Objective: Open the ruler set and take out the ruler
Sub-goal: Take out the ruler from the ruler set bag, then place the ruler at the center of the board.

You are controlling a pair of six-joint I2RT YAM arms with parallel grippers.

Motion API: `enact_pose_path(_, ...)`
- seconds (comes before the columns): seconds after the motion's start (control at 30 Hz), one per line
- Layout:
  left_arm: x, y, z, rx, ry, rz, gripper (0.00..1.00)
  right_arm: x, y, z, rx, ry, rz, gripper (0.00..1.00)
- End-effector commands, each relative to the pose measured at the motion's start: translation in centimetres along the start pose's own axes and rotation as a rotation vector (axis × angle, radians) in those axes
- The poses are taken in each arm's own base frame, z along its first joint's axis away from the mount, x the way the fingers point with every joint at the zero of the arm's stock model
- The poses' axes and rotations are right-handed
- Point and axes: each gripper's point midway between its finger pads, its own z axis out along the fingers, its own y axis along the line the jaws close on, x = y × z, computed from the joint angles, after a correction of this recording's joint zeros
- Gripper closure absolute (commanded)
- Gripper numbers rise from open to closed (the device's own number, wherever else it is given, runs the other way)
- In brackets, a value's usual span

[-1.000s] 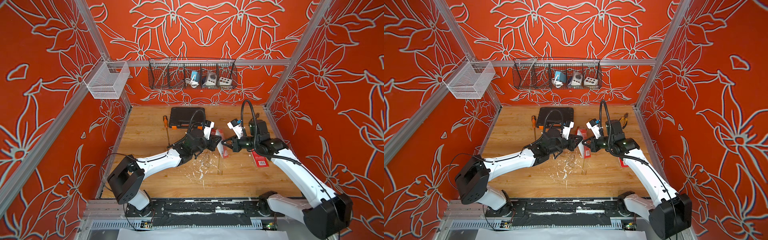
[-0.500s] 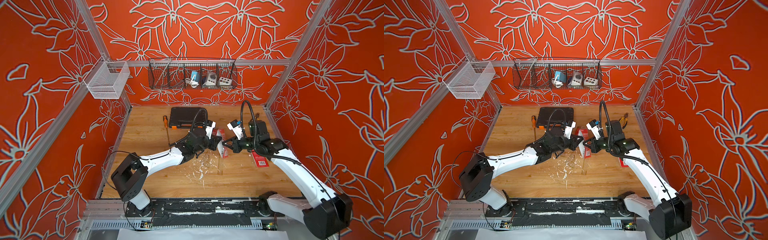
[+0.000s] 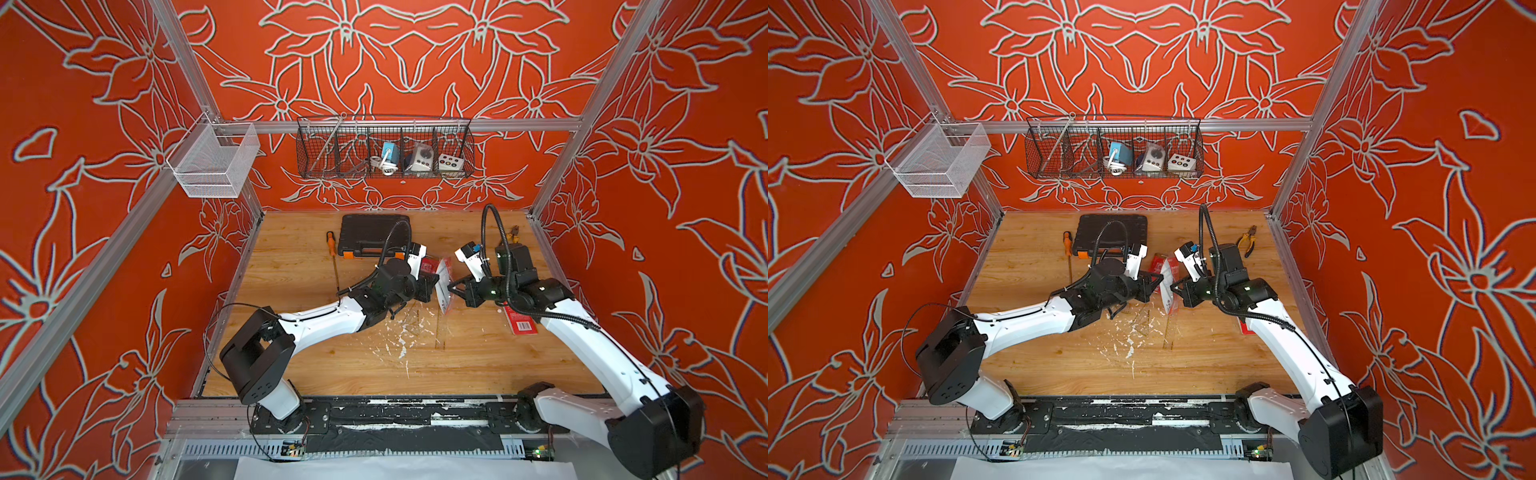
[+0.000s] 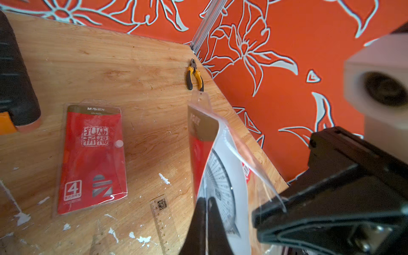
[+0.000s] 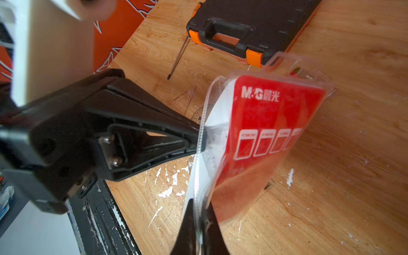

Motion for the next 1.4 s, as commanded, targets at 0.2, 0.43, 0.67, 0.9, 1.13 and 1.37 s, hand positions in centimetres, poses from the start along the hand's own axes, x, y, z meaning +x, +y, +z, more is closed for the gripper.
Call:
enact_pose_path(0.2,-3.0,-1.9,-2.6,0.046,-0.113,-0.009,1.00,-0.1,-3.1,0.4,0.161,-0.025,-0.006,1.00)
enact_pose_path(0.43,-3.9,-2.6,-4.0,0.057,-0.125,0.016,1.00,-0.9,-5.7,-0.4,0.320,-0.056,0.064,1.00)
enact_pose_path(0.67,-4.6,-3.3,-5.5,0.089,-0.160,0.024,1.00,-1.3,-6.9,-1.6,0.414,-0.067,0.089,1.00)
enact_pose_path(0.9,-3.3,-3.7,-4.9,0.140,-0.111,0.011,1.00,-0.9,-8.2,-3.9,0.530,-0.062,0.091,1.00)
enact_pose_path(1.13,-1.7,-4.5,-3.8,0.236,-0.062,-0.032,1.00,-0.6,-8.8,-6.6,0.622,-0.078,0.078,1.00)
enact_pose_path(1.37,1.7,-3.9,-0.4,0.282,0.047,-0.115,1.00,-0.8,-8.3,-8.3,0.638,-0.107,0.071,1.00)
